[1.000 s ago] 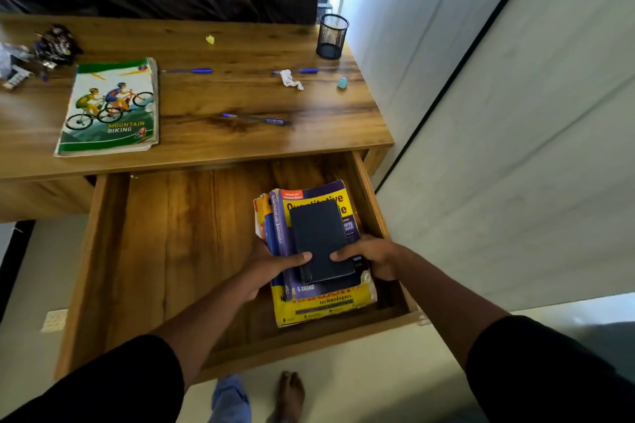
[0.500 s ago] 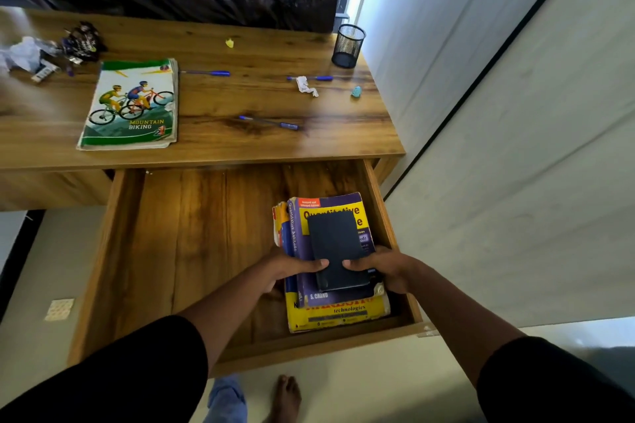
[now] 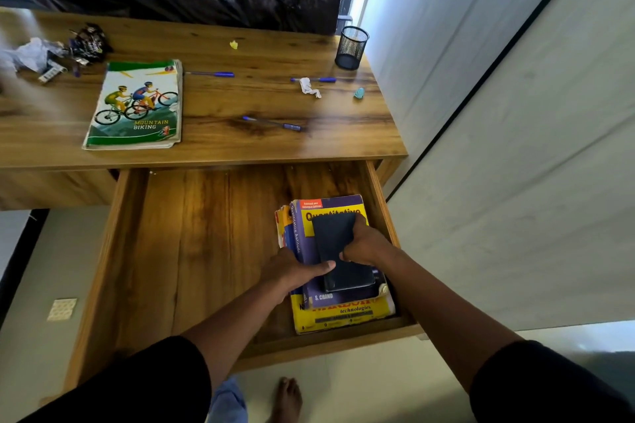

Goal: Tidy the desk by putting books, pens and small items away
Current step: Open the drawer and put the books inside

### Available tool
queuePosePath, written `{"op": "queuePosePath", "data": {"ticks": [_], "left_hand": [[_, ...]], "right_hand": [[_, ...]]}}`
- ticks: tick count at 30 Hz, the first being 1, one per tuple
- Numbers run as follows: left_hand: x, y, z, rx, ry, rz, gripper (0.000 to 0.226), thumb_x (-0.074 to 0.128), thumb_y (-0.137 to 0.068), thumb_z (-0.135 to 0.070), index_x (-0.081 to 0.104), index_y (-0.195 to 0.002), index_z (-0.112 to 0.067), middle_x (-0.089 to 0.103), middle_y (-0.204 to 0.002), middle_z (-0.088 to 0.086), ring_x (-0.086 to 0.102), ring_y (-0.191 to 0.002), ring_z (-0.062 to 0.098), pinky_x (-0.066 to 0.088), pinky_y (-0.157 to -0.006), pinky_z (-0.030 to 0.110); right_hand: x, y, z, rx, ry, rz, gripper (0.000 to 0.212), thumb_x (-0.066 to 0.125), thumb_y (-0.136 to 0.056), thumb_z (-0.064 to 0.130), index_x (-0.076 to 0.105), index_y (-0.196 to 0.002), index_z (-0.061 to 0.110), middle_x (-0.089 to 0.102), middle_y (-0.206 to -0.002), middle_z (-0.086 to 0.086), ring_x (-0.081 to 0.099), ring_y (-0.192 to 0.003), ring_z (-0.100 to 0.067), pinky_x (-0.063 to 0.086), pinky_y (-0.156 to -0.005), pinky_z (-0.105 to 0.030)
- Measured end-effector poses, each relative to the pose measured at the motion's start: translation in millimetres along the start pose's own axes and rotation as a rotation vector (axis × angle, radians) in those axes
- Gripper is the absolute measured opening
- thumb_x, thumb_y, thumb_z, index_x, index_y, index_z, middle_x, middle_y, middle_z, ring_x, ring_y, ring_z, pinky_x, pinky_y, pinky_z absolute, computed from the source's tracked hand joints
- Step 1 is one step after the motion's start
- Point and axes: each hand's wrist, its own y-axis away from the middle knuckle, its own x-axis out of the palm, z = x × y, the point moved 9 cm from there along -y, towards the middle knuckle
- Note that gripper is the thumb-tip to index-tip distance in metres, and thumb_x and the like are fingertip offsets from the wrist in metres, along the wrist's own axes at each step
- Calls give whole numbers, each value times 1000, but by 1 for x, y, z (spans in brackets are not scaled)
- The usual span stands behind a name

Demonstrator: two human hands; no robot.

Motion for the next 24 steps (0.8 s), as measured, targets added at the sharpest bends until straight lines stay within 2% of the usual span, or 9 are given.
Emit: {"op": "queuePosePath", "data": {"ticks": [2,5,8,11,13,16,18,21,24], "left_hand": [[3,0,-1,4,-38,-21,69,84,-61,-74,54,-102,-27,68,-103,-4,64,-83,11,60,-74,32],[3,1,-1,18,-65,-42,79,79,-57,-82,55,-108,-27,69,-105,-5,68,-91,15,62,-84,38],[1,0,3,15,12,-8,77,81,-65,-74,59,-119,-26,70,-113,-5,65,-89,9,60,-76,30],[-20,0,4,-6,43,-50,62,77,-73,-71,59,-111,-25,71,-114,-2,62,-84,8,58,-75,30],[-46,-2,4,-30,41,-133,62,71,-81,-70,55,-116,-21,67,-121,4,64,-99,18,57,-85,36],[-110,-8,0,-7,19,-350,78,62,-87,-67,41,-149,-25,52,-149,8,53,-132,32,49,-102,40],[-158,-10,-8,81,-8,-471,60,62,-92,-51,49,-144,-25,61,-137,5,58,-127,31,48,-100,38],[-235,0,-20,167,12,-657,29,60,-99,-30,60,-127,-21,71,-106,-4,68,-104,23,49,-86,35],[-305,14,-34,258,-23,-867,21,60,-98,-23,64,-118,-17,68,-105,0,65,-98,22,45,-82,32]], "right_hand": [[-4,1,-1,-4,58,-30,110,78,-87,18,-4,-161,15,54,-140,-12,57,-128,-31,53,-94,-37],[-5,0,-6,16,73,-30,111,77,-89,20,-7,-161,15,53,-143,-13,55,-130,-32,52,-95,-37],[-4,4,-3,44,81,-32,111,76,-89,22,-8,-161,13,48,-147,-14,53,-132,-33,53,-100,-39],[-13,12,24,53,297,-233,110,77,-86,32,-1,-161,13,36,-156,-20,41,-142,-39,43,-112,-51],[-19,16,62,-30,322,-360,99,77,-85,33,13,-158,14,40,-154,-19,41,-142,-39,43,-111,-52],[-18,10,129,-229,149,-396,68,73,-88,25,36,-144,14,51,-141,-14,51,-131,-35,52,-98,-47],[-12,3,170,-333,50,-360,60,72,-91,27,42,-142,17,56,-136,-10,55,-127,-31,53,-97,-44],[-4,-13,229,-449,-27,-293,57,70,-93,29,48,-144,15,59,-139,-10,55,-130,-30,50,-102,-40],[1,-28,279,-532,-71,-226,58,67,-94,28,49,-147,17,59,-143,-8,55,-131,-27,48,-103,-33]]}}
